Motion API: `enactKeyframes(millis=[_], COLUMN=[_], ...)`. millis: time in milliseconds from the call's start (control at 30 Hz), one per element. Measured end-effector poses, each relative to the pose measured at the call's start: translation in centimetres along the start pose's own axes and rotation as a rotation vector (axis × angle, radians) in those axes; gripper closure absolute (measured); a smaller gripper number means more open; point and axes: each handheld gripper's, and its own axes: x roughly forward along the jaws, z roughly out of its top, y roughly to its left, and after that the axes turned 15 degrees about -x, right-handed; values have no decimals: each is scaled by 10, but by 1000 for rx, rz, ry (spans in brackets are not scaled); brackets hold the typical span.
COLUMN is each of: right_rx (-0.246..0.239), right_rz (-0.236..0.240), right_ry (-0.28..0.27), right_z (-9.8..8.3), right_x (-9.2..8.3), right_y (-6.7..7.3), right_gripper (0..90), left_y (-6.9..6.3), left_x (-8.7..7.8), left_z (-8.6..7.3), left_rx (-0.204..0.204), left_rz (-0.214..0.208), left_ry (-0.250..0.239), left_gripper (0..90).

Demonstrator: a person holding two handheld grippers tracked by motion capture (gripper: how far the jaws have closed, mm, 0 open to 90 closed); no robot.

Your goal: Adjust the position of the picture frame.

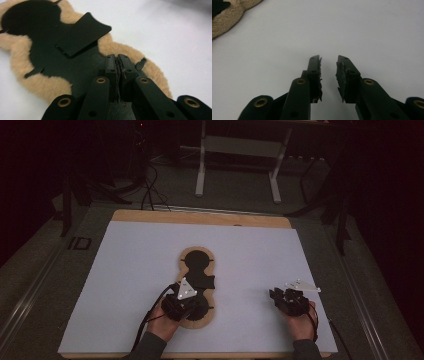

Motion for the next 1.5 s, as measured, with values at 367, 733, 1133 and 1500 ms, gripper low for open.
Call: enactKeyframes(millis=[367, 733, 1133, 1500], right_rx=[4, 5, 6, 6], right_rz=[2, 5, 4, 7], right_ry=[-2, -2, -2, 2], right_z=[-1, -1, -2, -2], right_x=[0, 0, 0, 0], right_y=[-1, -2, -2, -1], right_gripper=[718, 715, 715, 715], left_y=[-15, -24, -33, -35], left_x=[23, 39, 56, 60], left_z=[14, 20, 21, 22], left_rx=[28, 28, 30, 28], left_rz=[-2, -4, 11, 10], left_ry=[49, 62, 105, 122], left_gripper=[900, 900, 900, 900])
